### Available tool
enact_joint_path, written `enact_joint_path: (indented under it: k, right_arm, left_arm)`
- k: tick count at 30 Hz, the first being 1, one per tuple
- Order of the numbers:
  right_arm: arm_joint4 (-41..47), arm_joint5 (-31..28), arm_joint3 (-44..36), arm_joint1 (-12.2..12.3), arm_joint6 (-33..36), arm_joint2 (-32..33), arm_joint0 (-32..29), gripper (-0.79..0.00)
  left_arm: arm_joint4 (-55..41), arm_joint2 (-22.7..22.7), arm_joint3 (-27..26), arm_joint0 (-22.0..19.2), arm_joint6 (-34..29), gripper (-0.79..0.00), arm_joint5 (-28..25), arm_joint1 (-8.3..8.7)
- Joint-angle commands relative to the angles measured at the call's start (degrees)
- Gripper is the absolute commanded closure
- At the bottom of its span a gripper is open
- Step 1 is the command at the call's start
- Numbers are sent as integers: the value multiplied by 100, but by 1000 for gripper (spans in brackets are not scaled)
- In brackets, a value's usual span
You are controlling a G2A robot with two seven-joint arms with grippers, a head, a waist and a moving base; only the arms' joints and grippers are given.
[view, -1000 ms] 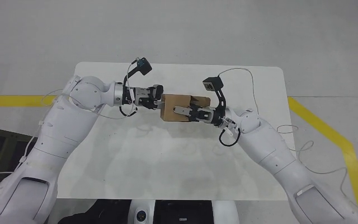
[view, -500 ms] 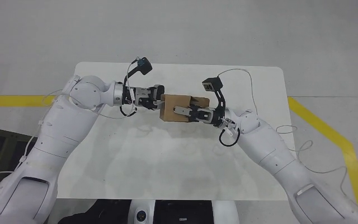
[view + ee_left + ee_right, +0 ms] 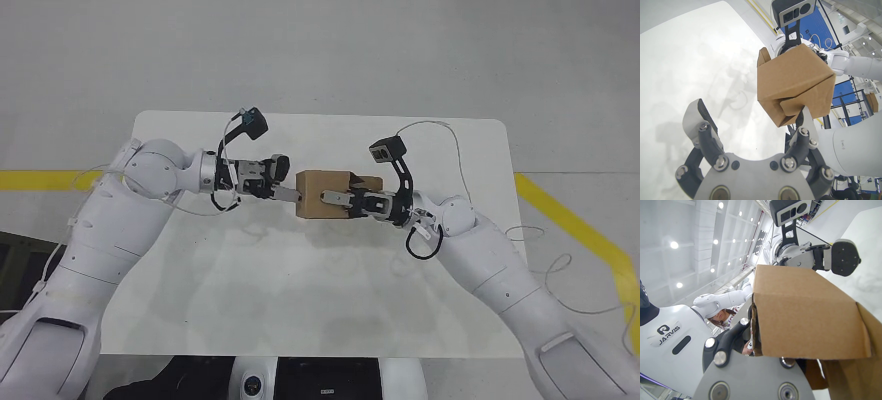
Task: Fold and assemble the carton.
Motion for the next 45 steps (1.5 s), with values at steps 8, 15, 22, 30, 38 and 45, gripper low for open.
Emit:
enact_joint_path:
  k: [8,15,22,30,38,45]
  right_arm:
    - [88,124,-280,39,124,-12,-78,0]
    - [133,160,-284,23,160,-75,-73,0]
    - [205,157,-212,-11,157,-112,-45,0]
    - [236,158,-196,-65,159,-165,-1,0]
    - [242,154,-112,-93,154,-163,4,0]
    - [-52,99,383,-71,98,-62,68,0]
  left_arm:
    - [27,198,121,-53,86,-785,-84,3]
    - [-205,281,118,-101,104,-785,-102,-3]
    - [-345,358,40,-110,203,-785,-202,60]
    - [-442,480,11,-156,234,-785,-233,119]
    - [-519,563,35,-216,260,-785,-259,160]
    - [-339,542,174,-261,349,-785,-348,213]
